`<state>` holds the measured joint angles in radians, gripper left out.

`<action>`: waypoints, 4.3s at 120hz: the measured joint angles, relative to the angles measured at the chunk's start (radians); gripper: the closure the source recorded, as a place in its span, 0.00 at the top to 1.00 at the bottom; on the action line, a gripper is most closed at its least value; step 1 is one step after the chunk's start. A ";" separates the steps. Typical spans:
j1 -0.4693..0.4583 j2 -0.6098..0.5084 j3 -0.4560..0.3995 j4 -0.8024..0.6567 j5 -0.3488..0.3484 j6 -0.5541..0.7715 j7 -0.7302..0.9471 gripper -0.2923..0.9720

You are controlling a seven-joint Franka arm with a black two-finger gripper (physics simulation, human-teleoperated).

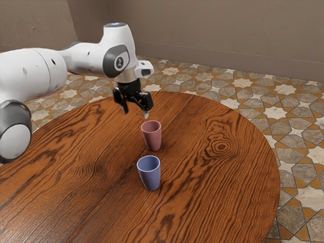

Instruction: Place the left cup onto the right cup

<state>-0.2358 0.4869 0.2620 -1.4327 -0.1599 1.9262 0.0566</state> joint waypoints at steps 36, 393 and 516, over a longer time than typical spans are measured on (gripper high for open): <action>-0.002 0.072 -0.040 0.053 -0.010 0.019 -0.061 0.75; -0.011 0.282 -0.049 0.207 -0.010 0.022 -0.234 0.16; -0.098 -0.182 -0.146 -0.076 0.107 -0.171 -0.300 0.15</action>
<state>-0.3337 0.3044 0.1158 -1.5086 -0.0530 1.7550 -0.2431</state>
